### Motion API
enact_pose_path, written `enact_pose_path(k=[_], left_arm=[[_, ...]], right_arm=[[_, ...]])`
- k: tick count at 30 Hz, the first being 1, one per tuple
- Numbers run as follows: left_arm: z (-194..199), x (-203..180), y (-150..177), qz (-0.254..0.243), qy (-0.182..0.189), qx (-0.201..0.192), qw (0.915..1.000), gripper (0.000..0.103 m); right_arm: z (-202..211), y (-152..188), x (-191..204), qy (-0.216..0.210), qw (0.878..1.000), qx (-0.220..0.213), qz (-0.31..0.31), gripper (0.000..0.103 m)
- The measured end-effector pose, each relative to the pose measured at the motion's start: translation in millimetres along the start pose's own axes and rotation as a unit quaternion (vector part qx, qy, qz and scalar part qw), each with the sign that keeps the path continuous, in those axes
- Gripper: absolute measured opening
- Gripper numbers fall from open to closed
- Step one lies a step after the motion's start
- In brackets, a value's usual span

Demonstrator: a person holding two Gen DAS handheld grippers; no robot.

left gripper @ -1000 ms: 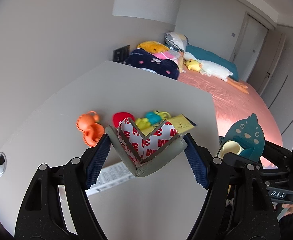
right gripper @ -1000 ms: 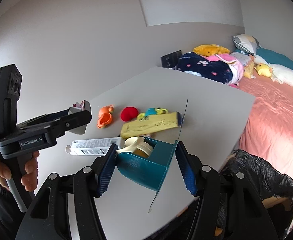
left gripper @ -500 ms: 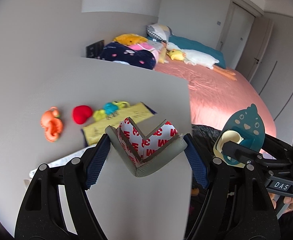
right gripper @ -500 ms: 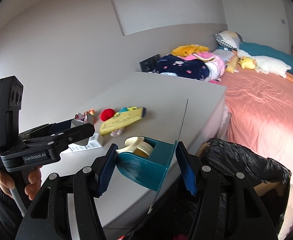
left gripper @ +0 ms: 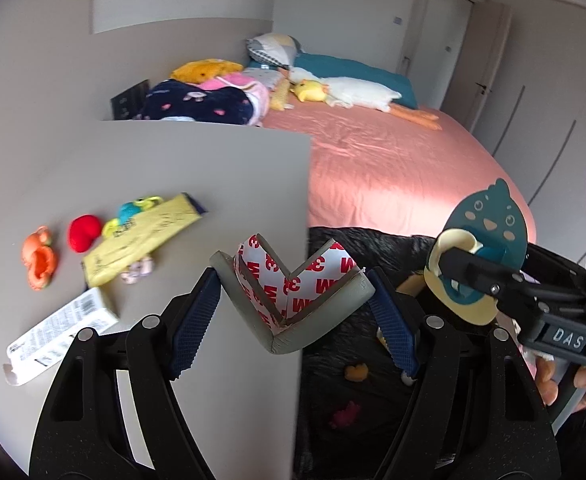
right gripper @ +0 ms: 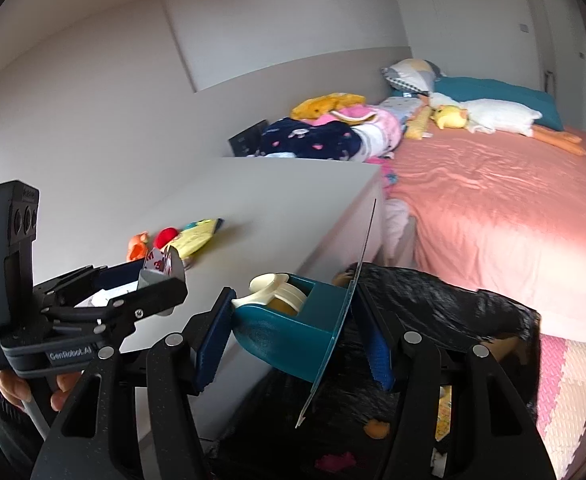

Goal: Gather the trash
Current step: 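Carry both items to the trash bag and open both grippers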

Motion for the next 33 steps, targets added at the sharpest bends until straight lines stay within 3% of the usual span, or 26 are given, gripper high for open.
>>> enact_pose_path(k=[12, 14, 16, 18, 24, 33], left_arm=[[-22.1, -39.9, 4.8, -0.061, 0.032, 0.025, 0.9973, 0.074], [-25.1, -48.7, 9.7, -0.081, 0.05, 0.037, 0.9948, 0.082], [-29.4, -58.2, 15.5, -0.109, 0.048, 0.048, 0.9918, 0.098], [-31.2, -65.6, 19.8, -0.134, 0.035, 0.044, 0.9894, 0.098], [-30.4, -68.3, 21.7, -0.149, 0.048, 0.043, 0.9868, 0.098], [-25.8, -59.7, 19.8, -0.135, 0.038, 0.04, 0.9893, 0.098]], right_arm=[[20.1, 4.9, -45.7, 0.041, 0.998, -0.012, -0.036, 0.061], [22.9, 4.1, -52.8, 0.058, 0.997, -0.014, -0.049, 0.063], [29.8, 2.9, -63.0, 0.108, 0.992, -0.03, -0.065, 0.093], [38.7, 2.6, -69.8, 0.144, 0.985, -0.052, -0.075, 0.094], [43.5, 1.7, -83.3, 0.141, 0.983, -0.06, -0.101, 0.095], [33.2, 1.2, -70.8, 0.124, 0.987, -0.048, -0.091, 0.095]])
Point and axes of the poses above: each gripper's, at about its wrist camera, not at the fingertips, and z roughly against the way its jaws point, x to its left, y to its underside, the point moved 2 cm from there along -z, roughly the way its jaws point, and after that the axes turned 3 degrees about x, right-handed, at the moved point
